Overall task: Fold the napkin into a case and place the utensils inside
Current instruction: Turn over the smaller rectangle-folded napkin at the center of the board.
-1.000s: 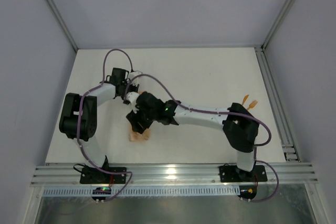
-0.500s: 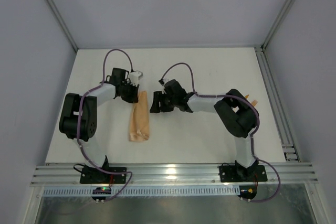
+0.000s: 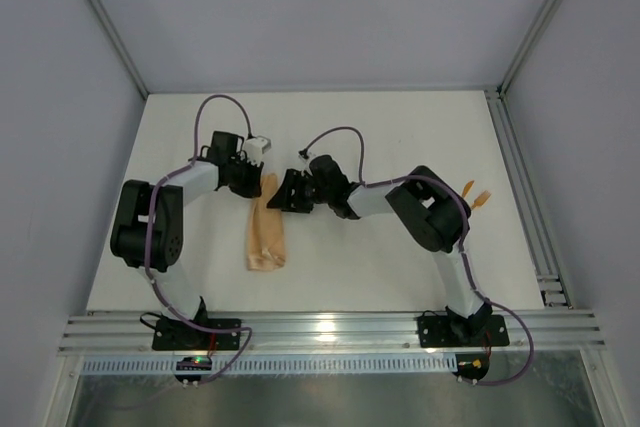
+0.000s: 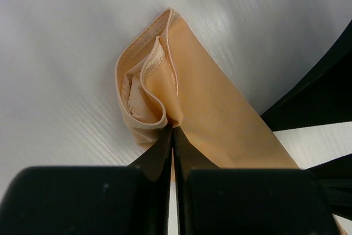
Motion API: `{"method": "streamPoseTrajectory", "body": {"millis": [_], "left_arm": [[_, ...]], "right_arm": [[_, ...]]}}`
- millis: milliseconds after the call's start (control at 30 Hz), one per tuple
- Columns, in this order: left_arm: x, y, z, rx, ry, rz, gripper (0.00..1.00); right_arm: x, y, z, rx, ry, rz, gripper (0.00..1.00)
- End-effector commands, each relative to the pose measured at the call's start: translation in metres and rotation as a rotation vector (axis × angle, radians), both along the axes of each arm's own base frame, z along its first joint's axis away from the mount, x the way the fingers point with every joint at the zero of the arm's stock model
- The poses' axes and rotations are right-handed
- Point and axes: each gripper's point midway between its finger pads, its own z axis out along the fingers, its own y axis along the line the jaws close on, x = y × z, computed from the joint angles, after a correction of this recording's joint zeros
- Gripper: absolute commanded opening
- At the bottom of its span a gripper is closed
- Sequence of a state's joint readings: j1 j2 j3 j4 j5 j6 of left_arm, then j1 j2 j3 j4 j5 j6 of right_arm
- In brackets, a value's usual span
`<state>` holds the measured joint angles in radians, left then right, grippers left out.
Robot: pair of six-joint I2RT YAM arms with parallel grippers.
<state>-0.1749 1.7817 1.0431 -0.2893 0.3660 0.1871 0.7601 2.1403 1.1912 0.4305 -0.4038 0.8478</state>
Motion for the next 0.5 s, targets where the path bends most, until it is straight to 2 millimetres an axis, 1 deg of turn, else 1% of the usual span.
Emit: {"method": "streamPoseTrajectory", "body": {"millis": [0,67,167,200,233,333,367,433,467], "left_arm": [[-0.02,0.013,-0.014,0.044,0.068,0.022,0.0],[-0.02,0.012,-0.014,0.038,0.068,0.024,0.0],[-0.019,0.009,-0.014,0.022,0.072,0.024,0.0],[-0.018,0.008,-0.015,0.019,0.072,0.026,0.0],[-0.017,0.008,-0.015,0.015,0.07,0.029,0.0],[-0.015,0.005,-0.013,0.001,0.065,0.024,0.0],[-0.015,0.004,-0.012,-0.003,0.061,0.023,0.0],[-0.014,0.002,-0.01,-0.019,0.057,0.021,0.0],[-0.013,0.001,-0.008,-0.026,0.048,0.018,0.0]], "right_arm": [[-0.007,-0.001,-0.033,-0.015,0.103,-0.028,0.59],[-0.007,0.002,-0.033,0.003,0.111,-0.033,0.59],[-0.007,0.004,-0.037,0.015,0.123,-0.042,0.58],[-0.004,0.006,-0.034,0.032,0.125,-0.048,0.58],[-0.005,0.007,-0.038,0.033,0.134,-0.046,0.57],[-0.004,0.013,-0.037,0.044,0.134,-0.041,0.55],[-0.005,0.014,-0.041,0.041,0.143,-0.039,0.55],[-0.003,0.02,-0.038,0.052,0.137,-0.036,0.52],[-0.003,0.021,-0.04,0.055,0.138,-0.037,0.51]]}}
